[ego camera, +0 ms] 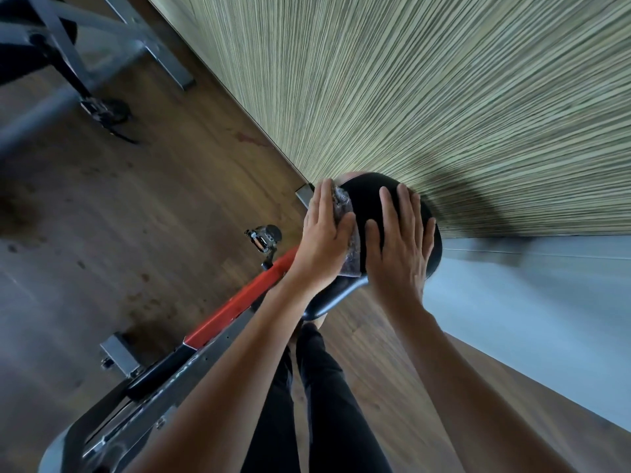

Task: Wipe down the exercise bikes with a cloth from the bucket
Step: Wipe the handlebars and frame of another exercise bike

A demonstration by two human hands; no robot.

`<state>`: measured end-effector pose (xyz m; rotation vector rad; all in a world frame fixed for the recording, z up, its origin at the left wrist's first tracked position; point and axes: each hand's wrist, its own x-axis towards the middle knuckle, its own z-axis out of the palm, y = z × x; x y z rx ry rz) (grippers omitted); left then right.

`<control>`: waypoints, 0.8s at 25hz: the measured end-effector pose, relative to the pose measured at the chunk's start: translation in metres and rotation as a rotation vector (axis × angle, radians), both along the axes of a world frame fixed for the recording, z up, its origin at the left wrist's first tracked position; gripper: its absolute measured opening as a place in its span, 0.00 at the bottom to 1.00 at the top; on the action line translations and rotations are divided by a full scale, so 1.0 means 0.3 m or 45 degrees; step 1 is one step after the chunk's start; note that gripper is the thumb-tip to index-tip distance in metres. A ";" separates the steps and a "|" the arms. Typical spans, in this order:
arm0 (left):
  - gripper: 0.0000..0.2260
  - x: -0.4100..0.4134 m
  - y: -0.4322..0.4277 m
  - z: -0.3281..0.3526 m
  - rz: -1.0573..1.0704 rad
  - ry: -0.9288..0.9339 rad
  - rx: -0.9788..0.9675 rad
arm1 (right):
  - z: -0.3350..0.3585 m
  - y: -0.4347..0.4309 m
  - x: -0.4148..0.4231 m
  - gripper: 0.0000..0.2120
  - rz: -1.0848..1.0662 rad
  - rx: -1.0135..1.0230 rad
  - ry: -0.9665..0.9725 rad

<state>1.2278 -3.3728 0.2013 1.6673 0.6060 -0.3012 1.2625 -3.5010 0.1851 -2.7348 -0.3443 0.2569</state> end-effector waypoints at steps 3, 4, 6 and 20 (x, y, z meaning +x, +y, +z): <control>0.29 -0.083 0.001 -0.002 -0.216 0.001 -0.027 | -0.003 -0.003 -0.006 0.26 0.005 -0.019 -0.021; 0.29 -0.083 0.005 -0.005 -0.228 -0.007 -0.036 | -0.005 0.000 -0.005 0.26 -0.001 -0.035 -0.031; 0.30 -0.030 0.007 -0.013 -0.128 0.012 -0.057 | -0.009 0.006 -0.006 0.26 -0.005 -0.066 -0.043; 0.26 -0.120 0.034 -0.005 -0.248 0.202 0.014 | -0.031 0.007 -0.020 0.25 -0.058 -0.030 -0.174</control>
